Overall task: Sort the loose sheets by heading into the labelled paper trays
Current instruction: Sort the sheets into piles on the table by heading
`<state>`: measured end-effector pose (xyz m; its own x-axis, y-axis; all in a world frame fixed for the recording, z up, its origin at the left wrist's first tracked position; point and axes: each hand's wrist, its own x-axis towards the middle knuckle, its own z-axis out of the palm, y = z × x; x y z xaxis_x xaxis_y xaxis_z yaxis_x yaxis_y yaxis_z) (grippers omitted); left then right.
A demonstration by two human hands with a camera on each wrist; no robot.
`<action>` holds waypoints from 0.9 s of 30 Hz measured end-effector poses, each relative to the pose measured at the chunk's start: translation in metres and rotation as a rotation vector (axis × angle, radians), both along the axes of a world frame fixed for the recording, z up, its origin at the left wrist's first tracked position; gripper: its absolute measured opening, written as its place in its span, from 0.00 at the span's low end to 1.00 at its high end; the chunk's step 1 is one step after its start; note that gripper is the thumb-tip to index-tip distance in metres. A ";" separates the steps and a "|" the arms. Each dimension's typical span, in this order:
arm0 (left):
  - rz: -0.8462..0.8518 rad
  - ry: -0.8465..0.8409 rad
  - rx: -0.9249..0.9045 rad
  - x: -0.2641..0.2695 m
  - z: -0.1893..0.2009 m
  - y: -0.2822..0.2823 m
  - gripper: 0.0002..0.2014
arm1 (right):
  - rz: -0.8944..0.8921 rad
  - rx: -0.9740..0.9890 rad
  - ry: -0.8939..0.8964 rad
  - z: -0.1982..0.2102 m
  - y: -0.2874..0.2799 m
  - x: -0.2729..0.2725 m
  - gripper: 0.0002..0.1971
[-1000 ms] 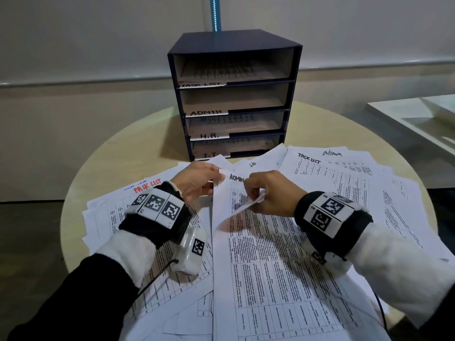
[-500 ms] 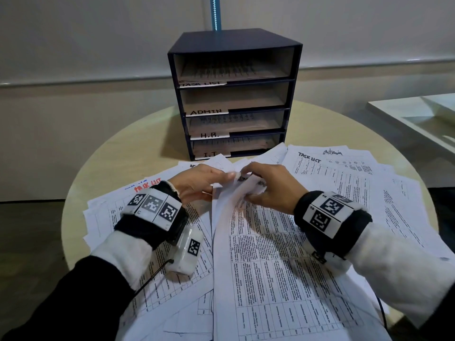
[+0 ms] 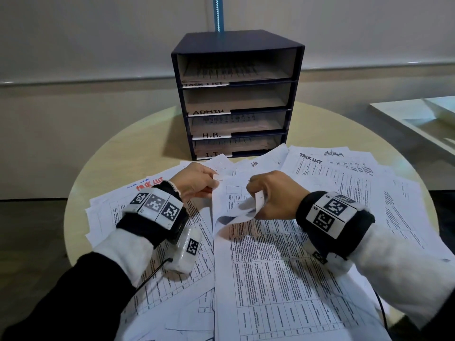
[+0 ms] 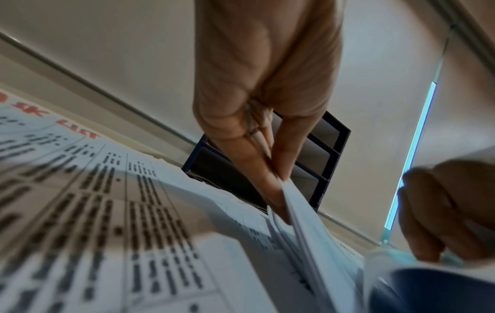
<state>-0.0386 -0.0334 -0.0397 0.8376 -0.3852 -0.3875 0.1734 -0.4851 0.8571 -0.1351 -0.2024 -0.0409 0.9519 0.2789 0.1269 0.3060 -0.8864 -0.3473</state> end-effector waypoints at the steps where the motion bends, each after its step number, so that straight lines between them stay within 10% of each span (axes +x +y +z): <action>1: 0.004 -0.010 0.007 0.000 -0.001 -0.001 0.07 | -0.005 -0.019 0.007 0.002 0.000 -0.001 0.25; 5: 0.011 -0.048 -0.020 0.000 -0.001 -0.003 0.09 | 0.070 -0.032 -0.008 0.013 -0.003 -0.002 0.03; 17: 0.189 -0.281 -0.170 0.004 0.010 0.004 0.13 | 0.340 -0.116 -0.231 -0.005 -0.012 -0.013 0.20; 21: 0.038 -0.301 -0.155 0.001 0.007 0.009 0.25 | 0.250 -0.089 -0.307 -0.007 -0.016 -0.007 0.24; 25: -0.174 -0.194 -0.083 -0.018 0.015 0.009 0.12 | 0.137 -0.005 -0.459 0.007 -0.010 0.001 0.14; 27: -0.229 -0.114 -0.021 -0.021 0.013 0.011 0.26 | 0.104 0.011 -0.459 0.006 -0.005 0.004 0.11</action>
